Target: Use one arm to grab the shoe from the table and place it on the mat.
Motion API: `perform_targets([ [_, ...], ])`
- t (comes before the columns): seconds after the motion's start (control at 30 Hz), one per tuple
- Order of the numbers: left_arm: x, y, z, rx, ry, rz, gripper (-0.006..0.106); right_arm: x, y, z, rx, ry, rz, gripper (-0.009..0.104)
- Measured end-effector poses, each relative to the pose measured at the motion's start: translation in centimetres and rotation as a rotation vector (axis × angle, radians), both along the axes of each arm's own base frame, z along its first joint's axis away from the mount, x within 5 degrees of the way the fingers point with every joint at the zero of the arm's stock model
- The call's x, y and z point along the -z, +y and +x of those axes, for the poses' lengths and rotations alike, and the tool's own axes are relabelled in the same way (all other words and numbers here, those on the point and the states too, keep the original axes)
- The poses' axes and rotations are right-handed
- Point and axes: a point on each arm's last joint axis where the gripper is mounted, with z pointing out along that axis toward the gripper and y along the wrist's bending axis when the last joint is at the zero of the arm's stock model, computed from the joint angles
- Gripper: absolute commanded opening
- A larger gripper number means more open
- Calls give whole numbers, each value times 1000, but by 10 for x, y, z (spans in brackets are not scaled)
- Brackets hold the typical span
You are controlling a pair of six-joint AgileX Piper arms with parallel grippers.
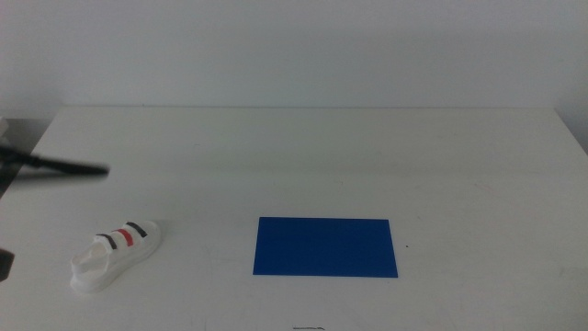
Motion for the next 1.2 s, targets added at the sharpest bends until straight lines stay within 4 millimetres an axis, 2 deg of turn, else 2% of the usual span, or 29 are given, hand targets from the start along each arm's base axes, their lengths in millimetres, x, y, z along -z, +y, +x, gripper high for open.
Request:
perform_targets([
  [0.2,-1,0,44,-1,166,-2,91,0,0,0,0,0,0,94],
  [0.4,12,1,92,10,266,11,91,0,0,0,0,0,0,94],
  [0.63,42,-4,148,153,406,15,91,0,0,0,0,0,0,94],
  [0.8,77,-8,186,226,523,-6,91,0,0,0,0,0,0,94],
  [0.97,109,-17,212,282,623,52,91,0,0,0,0,0,0,94],
  [1.2,132,-22,230,318,656,81,91,0,0,0,0,0,0,94],
])
